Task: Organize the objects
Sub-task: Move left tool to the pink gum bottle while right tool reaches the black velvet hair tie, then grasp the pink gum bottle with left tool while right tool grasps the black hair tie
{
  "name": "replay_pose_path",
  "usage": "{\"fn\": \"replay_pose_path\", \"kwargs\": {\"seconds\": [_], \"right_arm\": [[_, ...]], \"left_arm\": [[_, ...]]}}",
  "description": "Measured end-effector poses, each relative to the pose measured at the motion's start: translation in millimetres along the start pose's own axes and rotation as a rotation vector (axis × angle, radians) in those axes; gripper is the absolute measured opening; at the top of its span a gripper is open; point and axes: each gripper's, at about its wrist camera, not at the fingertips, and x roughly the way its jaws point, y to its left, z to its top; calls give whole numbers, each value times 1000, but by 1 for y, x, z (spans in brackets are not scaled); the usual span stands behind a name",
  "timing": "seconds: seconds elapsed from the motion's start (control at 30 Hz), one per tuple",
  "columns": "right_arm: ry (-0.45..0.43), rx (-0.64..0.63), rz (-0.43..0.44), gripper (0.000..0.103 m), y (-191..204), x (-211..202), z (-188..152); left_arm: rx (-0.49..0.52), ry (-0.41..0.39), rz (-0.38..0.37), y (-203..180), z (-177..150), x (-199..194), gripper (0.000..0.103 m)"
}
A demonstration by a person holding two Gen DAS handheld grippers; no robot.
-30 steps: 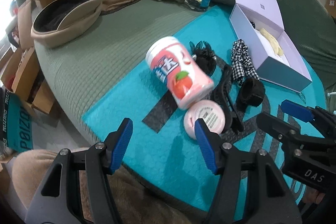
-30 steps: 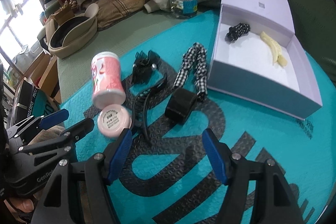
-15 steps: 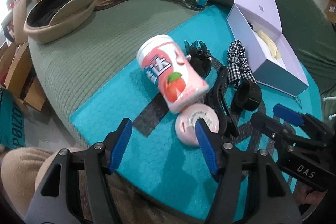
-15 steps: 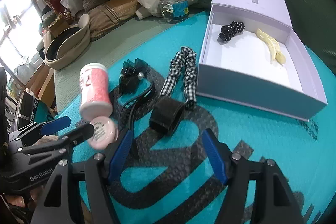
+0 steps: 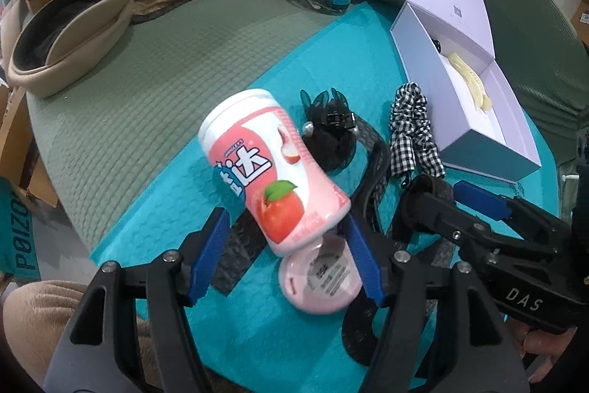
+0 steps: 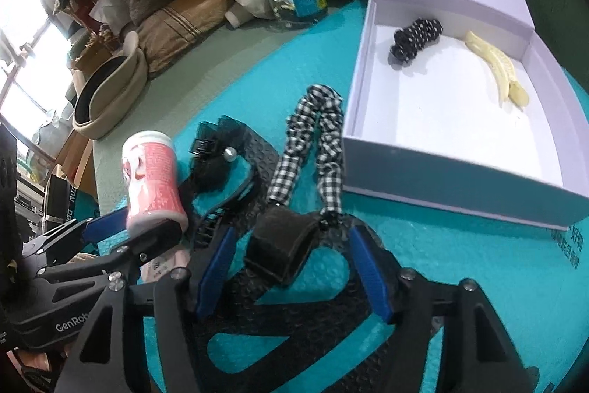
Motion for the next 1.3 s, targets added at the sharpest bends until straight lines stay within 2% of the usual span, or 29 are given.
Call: {"fn": "replay_pose_path", "kwargs": {"seconds": [0.1,0.17,0.23,0.37,0.47,0.53,0.6,0.8,1.07,1.1,1.17,1.3], "right_arm": [[10,21,33,52,-6,4,0],[18,18,57,38,-6,7,0],[25,5,63,32,-5,8,-1],[19,-11,78,28,-4,4,-1],[18,-13,86,28,-5,3,-2],[20,-8,87,28,-6,3,-2],[20,-6,86,28,-8,3,-2],[27,-26,65,28,-8,2,-2],[36,-51,27,29,-6,2,-7],[36,-53,23,30,-5,3,-8],[31,-51,20,43,-3,3,-7],[48,-58,-6,49,2,9,-8]], "left_arm": [[9,12,19,-2,4,7,64],[-2,17,17,-1,6,10,64],[-11,19,9,1,5,8,64],[-25,3,-19,1,4,-1,64],[-28,-9,-31,-1,6,-8,65],[-29,-15,-30,-2,8,-10,72],[-27,-21,-19,-3,10,-9,74],[-31,-3,24,0,16,6,74],[-54,23,21,11,15,22,73],[-56,17,12,13,14,21,73],[-60,6,14,16,12,18,72],[-84,-5,40,27,9,14,61]]}}
